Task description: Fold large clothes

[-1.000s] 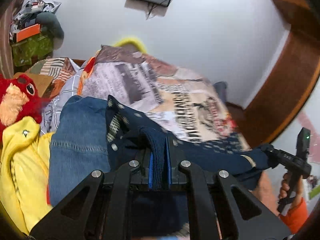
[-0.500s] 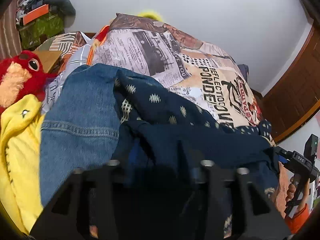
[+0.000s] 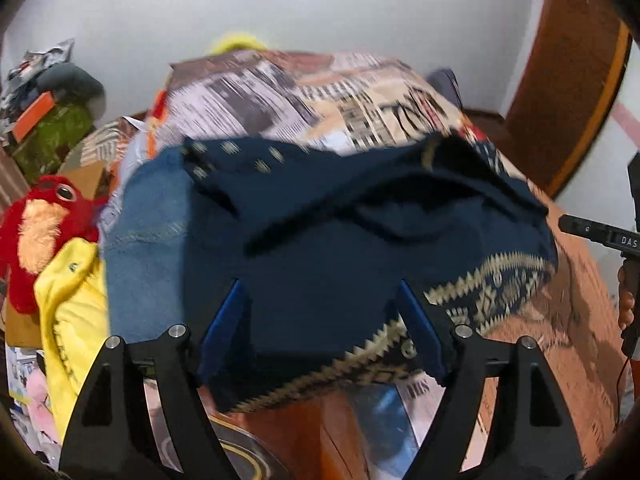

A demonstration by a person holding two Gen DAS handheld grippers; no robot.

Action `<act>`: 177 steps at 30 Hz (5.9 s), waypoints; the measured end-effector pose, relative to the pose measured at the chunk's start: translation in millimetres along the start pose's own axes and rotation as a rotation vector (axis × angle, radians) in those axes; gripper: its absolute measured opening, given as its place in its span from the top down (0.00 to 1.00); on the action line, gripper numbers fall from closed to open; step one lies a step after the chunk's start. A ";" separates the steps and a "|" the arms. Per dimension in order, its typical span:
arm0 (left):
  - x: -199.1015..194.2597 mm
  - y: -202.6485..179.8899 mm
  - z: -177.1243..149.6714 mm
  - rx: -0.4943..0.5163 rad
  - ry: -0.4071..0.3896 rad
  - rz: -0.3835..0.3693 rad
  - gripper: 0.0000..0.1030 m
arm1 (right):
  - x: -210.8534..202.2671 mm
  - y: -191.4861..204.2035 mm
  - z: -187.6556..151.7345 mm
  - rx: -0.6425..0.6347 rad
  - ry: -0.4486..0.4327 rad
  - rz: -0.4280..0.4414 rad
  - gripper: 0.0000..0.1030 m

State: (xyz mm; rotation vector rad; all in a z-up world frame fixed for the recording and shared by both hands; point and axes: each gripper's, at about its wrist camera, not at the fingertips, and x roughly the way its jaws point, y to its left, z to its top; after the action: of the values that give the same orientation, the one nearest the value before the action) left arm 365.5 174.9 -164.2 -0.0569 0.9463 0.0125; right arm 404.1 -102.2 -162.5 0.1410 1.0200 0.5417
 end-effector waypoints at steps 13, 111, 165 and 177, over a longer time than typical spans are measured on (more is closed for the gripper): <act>62.6 -3.2 53.2 0.054 0.016 0.098 0.19 | 86.5 23.0 54.3 -0.048 0.047 -0.078 0.49; -97.7 34.8 -41.9 -0.461 -0.371 -0.177 0.86 | 28.3 146.4 -6.9 -0.332 0.037 -0.169 0.19; -53.2 -139.2 -25.7 0.176 -0.190 0.046 0.09 | -80.8 46.6 -32.9 -0.178 -0.082 -0.097 0.16; 9.0 -91.2 -54.4 -0.031 -0.007 -0.130 0.08 | -9.5 39.9 -36.0 -0.156 0.050 -0.126 0.15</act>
State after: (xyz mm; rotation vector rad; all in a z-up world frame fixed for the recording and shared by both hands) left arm 330.0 80.7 -199.3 -0.1463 0.9338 -0.0923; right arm 355.6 -77.5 -159.9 -0.0752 1.0237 0.5092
